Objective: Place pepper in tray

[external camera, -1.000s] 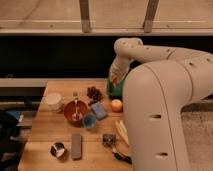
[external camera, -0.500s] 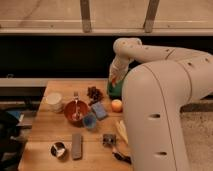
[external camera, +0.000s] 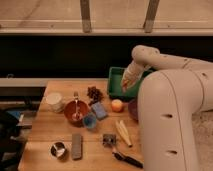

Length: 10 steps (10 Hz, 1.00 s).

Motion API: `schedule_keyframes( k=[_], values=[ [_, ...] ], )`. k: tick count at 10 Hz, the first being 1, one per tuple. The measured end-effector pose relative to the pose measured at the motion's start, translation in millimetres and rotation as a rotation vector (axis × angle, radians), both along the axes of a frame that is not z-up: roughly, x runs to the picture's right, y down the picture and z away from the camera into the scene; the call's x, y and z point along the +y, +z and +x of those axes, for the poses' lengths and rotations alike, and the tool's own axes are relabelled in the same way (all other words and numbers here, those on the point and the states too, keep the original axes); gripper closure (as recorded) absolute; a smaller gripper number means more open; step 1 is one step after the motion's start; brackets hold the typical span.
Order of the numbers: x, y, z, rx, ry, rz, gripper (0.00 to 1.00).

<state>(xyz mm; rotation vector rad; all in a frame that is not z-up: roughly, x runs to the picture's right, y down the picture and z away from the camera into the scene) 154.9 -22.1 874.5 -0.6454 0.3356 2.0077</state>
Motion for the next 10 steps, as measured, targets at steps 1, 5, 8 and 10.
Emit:
schedule_keyframes(
  k=[1,5,8,10],
  values=[
    [2,5.6,7,-0.049,0.044,0.018,1.0],
    [-7,24.6,1,-0.209,0.045,0.062,1.0],
    [-16,40.8,-18,-0.25,-0.017,0.046,0.99],
    [-17,45.7,-28,-0.258,-0.036,0.035,0.96]
  ],
)
